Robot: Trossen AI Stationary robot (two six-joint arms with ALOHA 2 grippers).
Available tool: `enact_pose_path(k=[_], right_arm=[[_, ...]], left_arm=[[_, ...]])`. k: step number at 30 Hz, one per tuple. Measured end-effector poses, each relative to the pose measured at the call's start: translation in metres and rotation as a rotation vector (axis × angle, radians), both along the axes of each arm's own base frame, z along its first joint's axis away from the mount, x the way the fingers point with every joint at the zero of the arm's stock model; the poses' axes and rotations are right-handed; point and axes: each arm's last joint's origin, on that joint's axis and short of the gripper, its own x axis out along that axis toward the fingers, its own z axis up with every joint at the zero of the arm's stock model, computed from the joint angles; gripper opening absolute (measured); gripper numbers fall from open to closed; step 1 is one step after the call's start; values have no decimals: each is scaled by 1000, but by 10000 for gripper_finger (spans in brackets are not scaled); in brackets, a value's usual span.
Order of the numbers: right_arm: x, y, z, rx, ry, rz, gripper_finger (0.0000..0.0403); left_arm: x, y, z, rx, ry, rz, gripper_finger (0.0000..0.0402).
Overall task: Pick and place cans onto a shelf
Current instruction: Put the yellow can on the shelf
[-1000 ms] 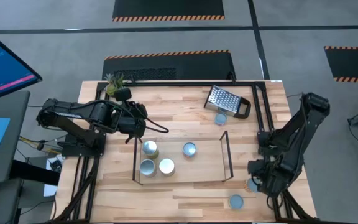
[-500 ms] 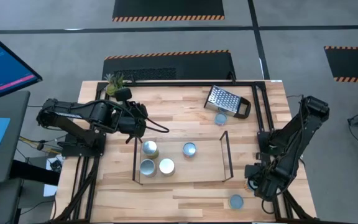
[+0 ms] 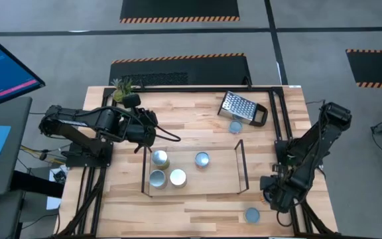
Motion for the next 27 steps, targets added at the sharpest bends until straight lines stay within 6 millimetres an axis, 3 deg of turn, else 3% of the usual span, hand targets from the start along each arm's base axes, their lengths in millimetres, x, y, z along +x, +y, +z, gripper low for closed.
enact_pose_path(k=[6,12,15,19,27], right_arm=[[6,-4,-2,1,-5,34,137],[14,-8,-1,17,-27,-23,23],[19,-4,4,23,-60,-55,16],[21,-2,28,-2,-42,-140,7],[8,-15,103,-191,81,-304,4]], left_arm=[[1,0,0,-1,-8,-7,57],[1,0,0,-2,-9,-8,57],[1,0,0,-3,-9,-8,57],[1,0,0,-4,-10,-8,57],[1,0,0,2,1,-19,57]])
